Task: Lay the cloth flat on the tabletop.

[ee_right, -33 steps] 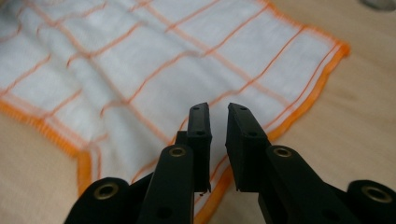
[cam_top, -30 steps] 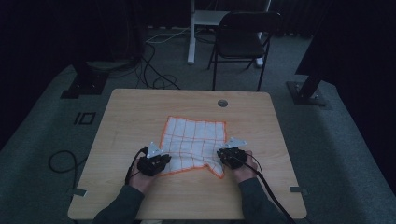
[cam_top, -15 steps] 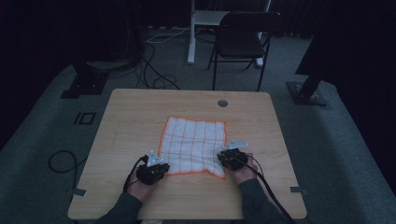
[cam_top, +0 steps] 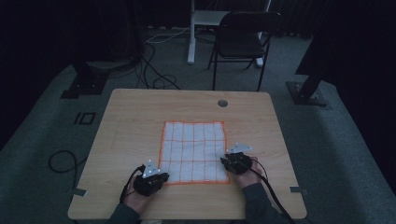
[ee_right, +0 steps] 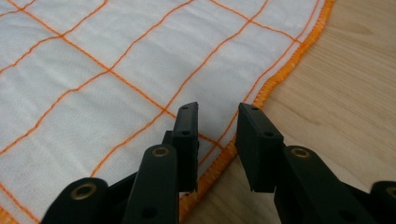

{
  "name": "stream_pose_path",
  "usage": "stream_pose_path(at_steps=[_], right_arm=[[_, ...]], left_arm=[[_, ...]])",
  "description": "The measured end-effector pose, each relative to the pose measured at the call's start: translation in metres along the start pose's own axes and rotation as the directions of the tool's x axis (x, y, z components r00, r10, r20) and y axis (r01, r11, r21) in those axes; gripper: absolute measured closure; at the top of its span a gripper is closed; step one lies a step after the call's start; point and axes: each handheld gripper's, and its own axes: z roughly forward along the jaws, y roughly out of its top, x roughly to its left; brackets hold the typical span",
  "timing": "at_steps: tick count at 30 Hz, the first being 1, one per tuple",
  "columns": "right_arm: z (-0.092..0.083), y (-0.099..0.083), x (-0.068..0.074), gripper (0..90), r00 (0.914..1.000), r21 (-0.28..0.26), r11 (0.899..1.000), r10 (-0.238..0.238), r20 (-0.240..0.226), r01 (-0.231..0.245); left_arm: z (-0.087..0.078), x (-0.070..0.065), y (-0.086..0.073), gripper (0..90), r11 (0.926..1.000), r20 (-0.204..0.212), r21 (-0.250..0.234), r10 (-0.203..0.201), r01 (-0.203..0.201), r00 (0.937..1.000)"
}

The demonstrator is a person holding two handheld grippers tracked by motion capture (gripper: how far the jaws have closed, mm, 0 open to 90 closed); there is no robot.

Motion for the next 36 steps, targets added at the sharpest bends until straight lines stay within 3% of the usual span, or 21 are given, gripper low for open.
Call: stream_pose_path(at_steps=[5,7,10,15,20,27,36], right_arm=[[-0.005,-0.004,0.001,69.5,0.9999,0.004,1.000,0.001,0.010,-0.001],[-0.007,-0.006,0.002,69.5,0.9999,0.006,1.000,0.003,0.011,-0.003],[-0.008,-0.008,0.002,69.4,0.9999,0.006,1.000,0.014,0.010,-0.014],[-0.009,-0.008,0.001,69.0,0.9997,0.005,1.000,0.023,0.008,-0.023],[-0.009,-0.009,0.003,68.8,0.9995,0.005,1.000,0.030,0.013,-0.030],[-0.009,-0.009,0.004,68.6,0.9995,0.005,1.000,0.028,0.011,-0.028],[-0.010,-0.010,0.004,67.8,0.9995,0.003,1.000,0.031,-0.003,-0.031]], left_arm=[[-0.002,-0.008,-0.004,84.8,0.9999,0.023,-0.005,0.010,-0.009,0.9997],[-0.002,-0.009,-0.004,84.4,1.0000,0.052,0.004,-0.002,0.002,0.9986],[-0.002,-0.009,-0.003,83.1,1.0000,0.054,-0.002,0.001,-0.001,0.9986],[-0.002,-0.006,0.001,78.3,0.9996,0.028,-0.029,0.004,-0.003,0.9996],[-0.005,0.008,0.006,75.5,0.9968,-0.037,-0.073,-0.037,0.034,0.9987],[-0.004,0.032,0.009,71.8,0.9897,-0.104,-0.102,-0.111,0.101,0.9883],[0.002,0.049,0.015,67.0,0.9833,-0.135,-0.115,-0.156,0.141,0.9784]])
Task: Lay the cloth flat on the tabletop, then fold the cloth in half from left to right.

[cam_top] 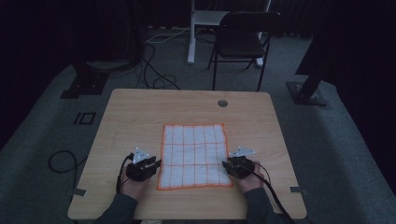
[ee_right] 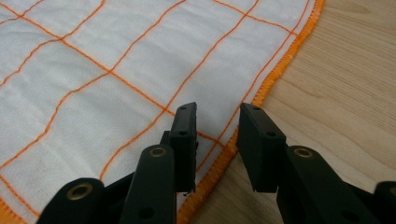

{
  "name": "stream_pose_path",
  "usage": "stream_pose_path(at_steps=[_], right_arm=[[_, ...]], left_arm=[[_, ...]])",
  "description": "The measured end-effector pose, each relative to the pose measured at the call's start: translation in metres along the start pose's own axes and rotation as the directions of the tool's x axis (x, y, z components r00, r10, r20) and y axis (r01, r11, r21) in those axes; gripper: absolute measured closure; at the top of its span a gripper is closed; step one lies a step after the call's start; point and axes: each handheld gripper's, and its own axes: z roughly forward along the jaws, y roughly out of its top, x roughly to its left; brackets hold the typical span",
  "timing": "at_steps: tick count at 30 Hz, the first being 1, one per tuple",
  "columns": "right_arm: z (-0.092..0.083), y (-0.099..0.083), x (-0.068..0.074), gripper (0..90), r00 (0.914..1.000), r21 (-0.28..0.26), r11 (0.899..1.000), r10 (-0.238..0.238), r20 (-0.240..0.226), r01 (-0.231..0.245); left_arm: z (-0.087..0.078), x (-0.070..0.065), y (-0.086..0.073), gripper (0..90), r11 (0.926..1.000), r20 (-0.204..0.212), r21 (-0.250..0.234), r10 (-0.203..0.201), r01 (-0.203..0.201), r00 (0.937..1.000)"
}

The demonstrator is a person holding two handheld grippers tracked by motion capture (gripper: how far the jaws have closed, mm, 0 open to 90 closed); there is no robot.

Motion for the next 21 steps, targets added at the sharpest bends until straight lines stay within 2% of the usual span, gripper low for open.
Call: stream_pose_path(at_steps=[6,12,19,21], right_arm=[[0.000,0.000,0.001,67.4,1.0000,-0.002,1.000,-0.001,0.002,0.001],[0.000,0.000,0.000,66.9,1.0000,-0.003,1.000,-0.001,0.001,0.001],[0.000,0.000,0.000,66.6,1.0000,-0.004,1.000,0.001,0.000,-0.001],[0.000,0.000,0.001,66.5,1.0000,-0.005,1.000,0.001,0.000,-0.001]], left_arm=[[0.005,0.004,0.005,63.1,0.9997,0.006,-0.011,-0.023,0.023,0.9997],[0.017,0.002,0.012,59.9,0.9997,0.001,0.013,-0.022,0.022,0.9997],[0.027,-0.001,0.018,58.9,0.9992,-0.047,0.026,-0.031,0.032,0.9984],[0.030,0.000,0.019,58.1,0.9984,-0.058,0.043,-0.036,0.038,0.9977]])
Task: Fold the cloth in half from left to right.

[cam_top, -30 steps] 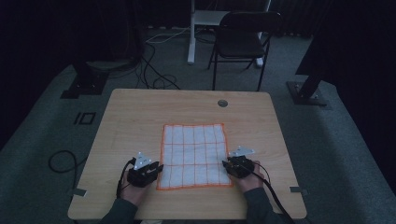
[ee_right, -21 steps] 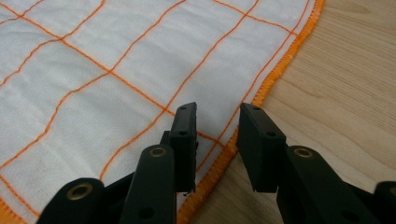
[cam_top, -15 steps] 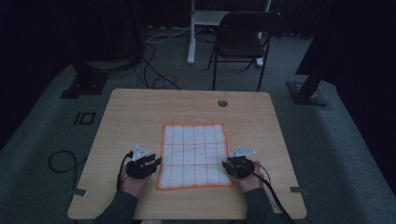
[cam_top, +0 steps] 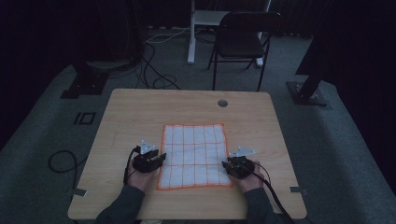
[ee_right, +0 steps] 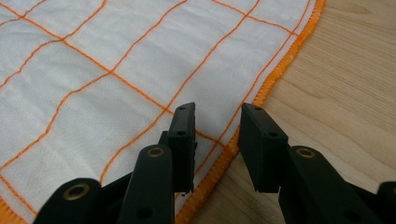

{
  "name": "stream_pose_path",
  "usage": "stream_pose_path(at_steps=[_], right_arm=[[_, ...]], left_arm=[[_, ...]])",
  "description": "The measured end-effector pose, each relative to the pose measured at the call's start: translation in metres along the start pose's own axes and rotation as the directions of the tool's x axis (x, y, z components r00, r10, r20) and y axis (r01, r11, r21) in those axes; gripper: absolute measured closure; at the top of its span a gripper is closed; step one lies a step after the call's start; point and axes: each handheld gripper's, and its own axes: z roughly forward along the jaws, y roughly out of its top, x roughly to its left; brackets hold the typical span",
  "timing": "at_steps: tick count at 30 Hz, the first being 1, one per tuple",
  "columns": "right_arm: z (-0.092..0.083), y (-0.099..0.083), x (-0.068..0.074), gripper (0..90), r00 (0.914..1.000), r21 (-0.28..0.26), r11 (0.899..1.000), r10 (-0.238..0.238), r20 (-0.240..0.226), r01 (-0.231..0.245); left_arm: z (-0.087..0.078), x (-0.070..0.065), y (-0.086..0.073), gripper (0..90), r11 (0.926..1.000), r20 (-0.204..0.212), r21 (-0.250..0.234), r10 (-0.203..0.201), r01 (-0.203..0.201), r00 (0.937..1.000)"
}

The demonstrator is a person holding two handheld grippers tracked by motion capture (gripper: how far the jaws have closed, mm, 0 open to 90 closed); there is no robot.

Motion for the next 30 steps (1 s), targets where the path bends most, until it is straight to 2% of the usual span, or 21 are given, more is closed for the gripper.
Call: stream_pose_path(at_steps=[6,13,15,19,25,30], right_arm=[[0.000,0.000,0.000,66.4,1.0000,-0.001,1.000,-0.005,0.001,0.005],[0.000,0.000,0.000,66.3,1.0000,-0.001,1.000,-0.008,0.002,0.008],[0.000,0.000,0.000,66.1,1.0000,0.000,1.000,-0.009,0.002,0.009],[0.000,0.000,0.000,65.9,0.9999,0.000,1.000,-0.010,0.003,0.010],[0.000,0.000,0.000,65.5,0.9999,0.000,1.000,-0.011,0.003,0.011],[0.000,0.000,0.000,64.8,0.9999,0.000,1.000,-0.010,0.003,0.010]], left_arm=[[0.004,-0.002,0.001,56.7,0.9997,-0.014,0.019,0.018,-0.018,0.9997],[0.006,-0.006,0.001,54.5,0.9988,-0.018,0.019,0.045,-0.044,0.9989],[0.007,-0.010,0.001,54.4,0.9970,-0.041,0.023,0.075,-0.074,0.9963],[0.007,-0.012,0.000,55.1,0.9970,-0.053,0.024,0.074,-0.073,0.9958],[0.005,-0.016,-0.002,67.9,0.9979,-0.038,0.017,0.063,-0.062,0.9973],[0.005,-0.013,-0.001,80.8,0.9995,0.010,0.019,0.024,-0.025,0.9996]])
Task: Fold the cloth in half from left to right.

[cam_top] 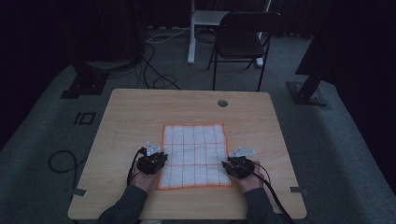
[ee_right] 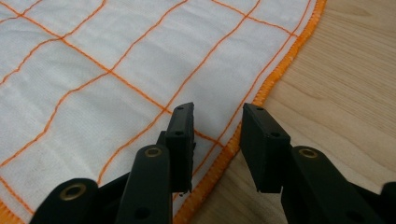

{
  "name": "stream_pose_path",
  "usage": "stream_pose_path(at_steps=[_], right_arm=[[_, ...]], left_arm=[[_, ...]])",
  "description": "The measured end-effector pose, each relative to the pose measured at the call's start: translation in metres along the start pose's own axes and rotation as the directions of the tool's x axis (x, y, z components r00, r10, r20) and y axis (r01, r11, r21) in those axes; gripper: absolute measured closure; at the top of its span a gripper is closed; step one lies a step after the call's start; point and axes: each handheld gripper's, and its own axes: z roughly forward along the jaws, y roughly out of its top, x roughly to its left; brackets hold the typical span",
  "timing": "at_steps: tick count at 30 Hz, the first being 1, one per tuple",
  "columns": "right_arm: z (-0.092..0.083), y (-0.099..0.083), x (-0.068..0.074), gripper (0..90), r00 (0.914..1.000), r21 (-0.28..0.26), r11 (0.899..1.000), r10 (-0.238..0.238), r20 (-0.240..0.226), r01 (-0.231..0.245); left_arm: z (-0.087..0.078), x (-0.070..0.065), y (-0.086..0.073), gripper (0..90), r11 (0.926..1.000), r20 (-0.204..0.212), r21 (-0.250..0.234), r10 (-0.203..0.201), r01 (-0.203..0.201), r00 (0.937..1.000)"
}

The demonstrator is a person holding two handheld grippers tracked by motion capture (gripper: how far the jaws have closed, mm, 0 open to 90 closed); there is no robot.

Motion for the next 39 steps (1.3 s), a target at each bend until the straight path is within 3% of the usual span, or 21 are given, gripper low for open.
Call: stream_pose_path(at_steps=[3,7,10,17,29,39], right_arm=[[0.000,0.000,0.000,63.7,1.0000,-0.001,1.000,0.002,-0.001,-0.002],[0.000,0.000,-0.002,60.6,0.9998,-0.001,1.000,0.022,-0.003,-0.022],[0.000,0.000,-0.001,58.1,0.9999,-0.002,1.000,0.011,-0.009,-0.011],[0.001,0.000,0.003,56.2,0.9990,-0.010,1.000,-0.026,-0.036,0.025],[-0.001,0.001,0.002,55.5,0.9991,-0.019,1.000,-0.022,-0.036,0.021],[-0.001,0.001,0.001,55.4,0.9992,-0.017,1.000,-0.019,-0.036,0.018]], left_arm=[[0.000,0.001,0.000,86.5,0.9999,0.017,0.004,-0.015,0.015,0.9997],[0.000,0.006,0.001,88.0,0.9994,0.040,0.009,-0.032,0.032,0.9987],[-0.001,0.011,0.001,88.0,0.9993,0.047,0.009,-0.036,0.036,0.9983],[-0.004,0.018,-0.001,88.0,0.9993,0.031,0.006,-0.037,0.037,0.9988],[-0.011,0.034,-0.004,88.0,0.9971,-0.020,0.003,-0.077,0.077,0.9969],[-0.013,0.035,-0.003,88.0,0.9963,-0.030,0.003,-0.086,0.086,0.9959]])
